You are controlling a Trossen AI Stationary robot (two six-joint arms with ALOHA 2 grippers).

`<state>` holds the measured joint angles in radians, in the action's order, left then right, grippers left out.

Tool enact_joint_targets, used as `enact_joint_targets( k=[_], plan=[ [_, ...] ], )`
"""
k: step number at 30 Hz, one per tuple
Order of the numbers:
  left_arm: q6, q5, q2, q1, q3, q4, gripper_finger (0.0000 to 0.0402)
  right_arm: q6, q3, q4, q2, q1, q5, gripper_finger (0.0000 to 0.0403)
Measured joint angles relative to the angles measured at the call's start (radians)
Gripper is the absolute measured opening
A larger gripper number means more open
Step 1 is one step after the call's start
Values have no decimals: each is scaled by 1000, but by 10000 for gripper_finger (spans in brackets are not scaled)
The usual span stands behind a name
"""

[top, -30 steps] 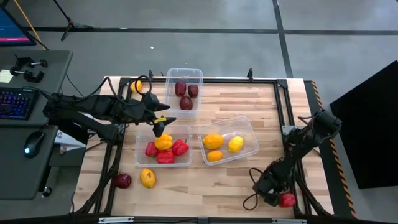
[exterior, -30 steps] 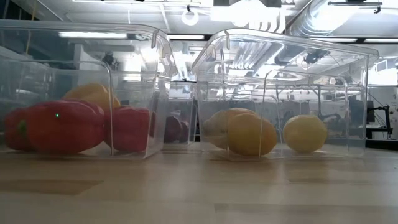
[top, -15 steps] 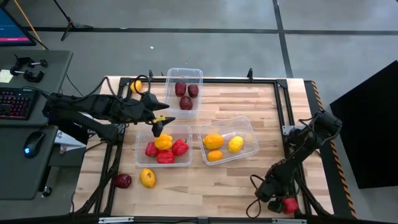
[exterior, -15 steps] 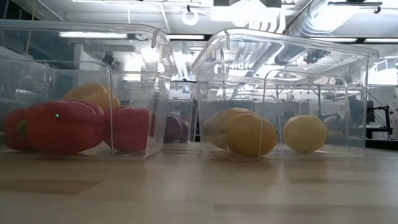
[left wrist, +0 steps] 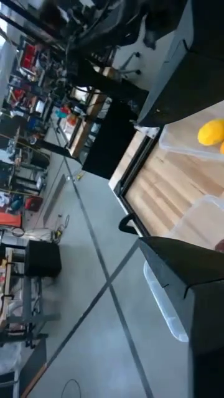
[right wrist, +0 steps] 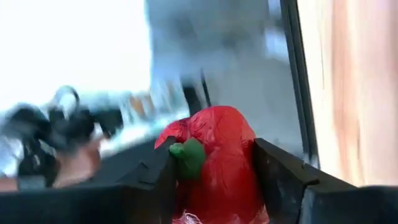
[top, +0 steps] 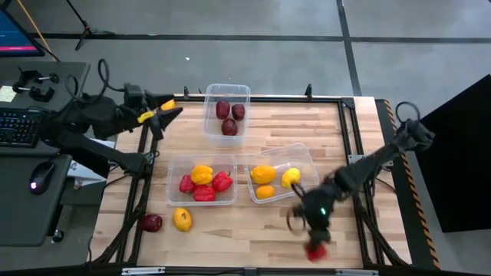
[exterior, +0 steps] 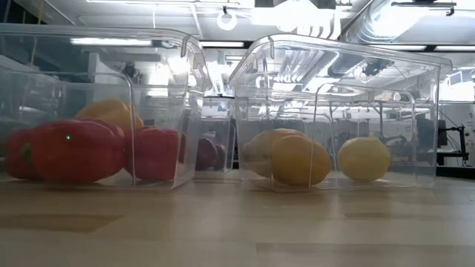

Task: Sort produce into baskets
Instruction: Put the red bell pepper into the middle left transparent bin

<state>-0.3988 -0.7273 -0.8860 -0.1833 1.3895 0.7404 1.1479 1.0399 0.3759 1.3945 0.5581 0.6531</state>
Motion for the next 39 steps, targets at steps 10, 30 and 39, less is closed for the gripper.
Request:
enact_joint_targets(
  k=[10, 30, 39],
  plan=[
    [-22, 28, -21, -1, -29, 53, 291, -620, 314, -26, 89, -364, -476, 164],
    [-105, 167, -4, 0, -34, 40, 291, -555, 816, -192, 726, -500, -208, 165],
    [-100, 176, -4, 0, -33, 40, 291, -718, 932, -94, 750, -509, -309, 239]
  ],
)
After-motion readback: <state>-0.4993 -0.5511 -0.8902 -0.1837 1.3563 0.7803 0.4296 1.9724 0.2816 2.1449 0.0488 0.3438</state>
